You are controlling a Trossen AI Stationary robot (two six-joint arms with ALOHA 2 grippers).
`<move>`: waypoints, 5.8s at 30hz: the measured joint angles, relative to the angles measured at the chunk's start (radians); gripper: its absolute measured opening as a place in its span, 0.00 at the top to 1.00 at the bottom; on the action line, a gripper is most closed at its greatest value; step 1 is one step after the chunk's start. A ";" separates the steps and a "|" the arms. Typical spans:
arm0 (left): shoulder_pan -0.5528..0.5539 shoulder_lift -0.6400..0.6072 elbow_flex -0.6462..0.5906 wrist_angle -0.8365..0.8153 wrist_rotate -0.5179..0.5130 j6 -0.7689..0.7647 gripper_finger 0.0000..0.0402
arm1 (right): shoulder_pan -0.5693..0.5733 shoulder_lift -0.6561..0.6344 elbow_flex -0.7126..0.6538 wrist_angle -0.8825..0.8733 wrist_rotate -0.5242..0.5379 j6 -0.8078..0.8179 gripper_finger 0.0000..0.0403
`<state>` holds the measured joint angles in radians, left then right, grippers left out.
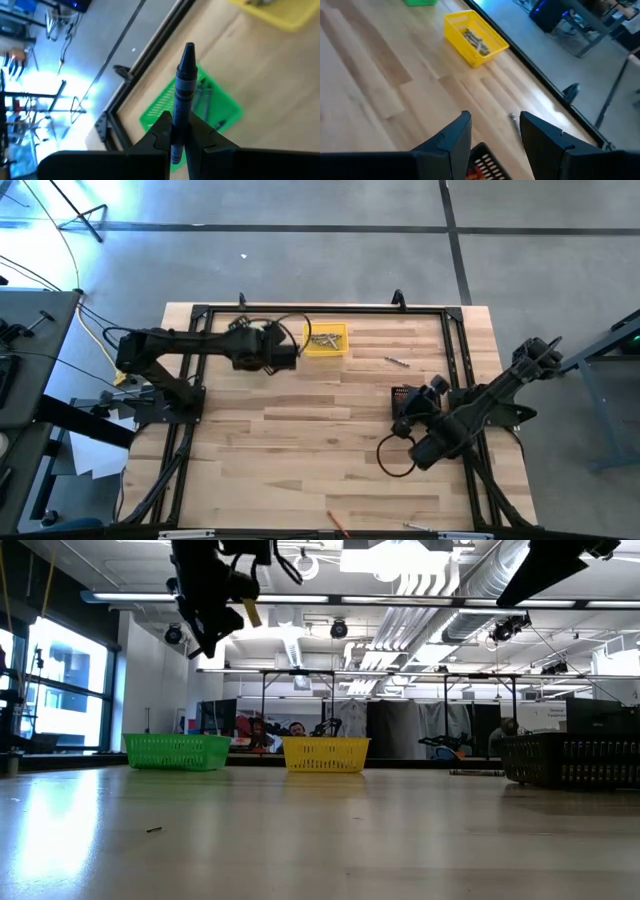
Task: Sort crayons
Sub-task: Put the blue crayon into the green bin, then put the gray crayon into the yellow bin
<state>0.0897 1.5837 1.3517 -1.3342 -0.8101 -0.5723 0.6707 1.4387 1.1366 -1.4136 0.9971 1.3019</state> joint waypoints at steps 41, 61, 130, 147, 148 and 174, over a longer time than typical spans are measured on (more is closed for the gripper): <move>0.653 0.001 -0.147 0.322 0.720 0.472 0.98 | -0.058 0.000 -0.109 0.004 0.024 0.112 0.60; 0.609 0.001 -0.147 0.322 0.719 0.491 0.90 | -0.058 0.000 -0.109 0.021 0.024 0.112 0.60; -0.291 0.000 -0.146 1.109 0.761 0.540 0.79 | -0.974 -0.288 -0.378 0.657 -0.557 -1.055 0.60; -0.296 0.000 -0.146 1.124 0.758 0.541 0.79 | -1.231 -0.288 -0.527 0.871 -0.837 -1.175 0.60; -0.296 0.000 -0.146 1.124 0.752 0.541 0.79 | -1.236 -0.287 -0.535 0.881 -0.851 -1.175 0.60; -0.295 0.000 -0.146 1.121 0.708 0.558 0.79 | -1.253 -0.173 -0.552 0.985 -0.872 -1.094 0.60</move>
<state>-0.2054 1.5841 1.2057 -0.2131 -0.1024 -0.0143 -0.5819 1.2656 0.5850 -0.4282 0.1253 0.2082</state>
